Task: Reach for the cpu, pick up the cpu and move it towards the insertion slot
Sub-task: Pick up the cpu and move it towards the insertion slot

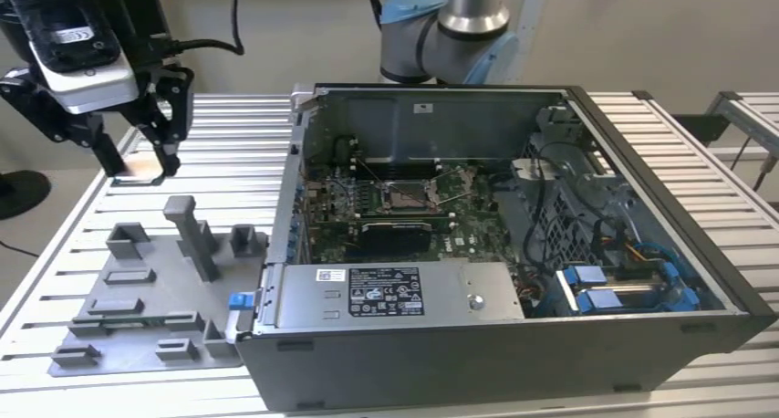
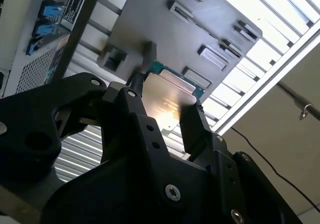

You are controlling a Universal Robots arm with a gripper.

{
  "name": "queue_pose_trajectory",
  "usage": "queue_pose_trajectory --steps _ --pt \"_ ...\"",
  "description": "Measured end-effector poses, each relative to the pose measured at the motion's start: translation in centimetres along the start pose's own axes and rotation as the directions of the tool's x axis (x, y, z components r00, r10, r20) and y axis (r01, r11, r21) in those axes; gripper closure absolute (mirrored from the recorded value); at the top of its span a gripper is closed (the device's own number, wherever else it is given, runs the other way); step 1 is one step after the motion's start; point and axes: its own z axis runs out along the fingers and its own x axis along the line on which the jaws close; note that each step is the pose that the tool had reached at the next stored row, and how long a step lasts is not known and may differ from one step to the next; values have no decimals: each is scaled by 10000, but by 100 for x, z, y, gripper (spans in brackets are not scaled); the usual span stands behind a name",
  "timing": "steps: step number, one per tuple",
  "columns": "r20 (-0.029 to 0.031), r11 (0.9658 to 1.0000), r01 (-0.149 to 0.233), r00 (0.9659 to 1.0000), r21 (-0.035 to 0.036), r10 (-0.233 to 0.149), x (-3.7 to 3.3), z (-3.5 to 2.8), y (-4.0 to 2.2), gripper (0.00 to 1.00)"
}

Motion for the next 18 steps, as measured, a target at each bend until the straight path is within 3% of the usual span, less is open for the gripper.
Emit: queue_pose_trajectory --steps 9,18 --pt "0 10000 0 10000 -1 0 -334 -5 -6 100" --pt "0 10000 0 10000 -1 0 -732 -10 -13 100"
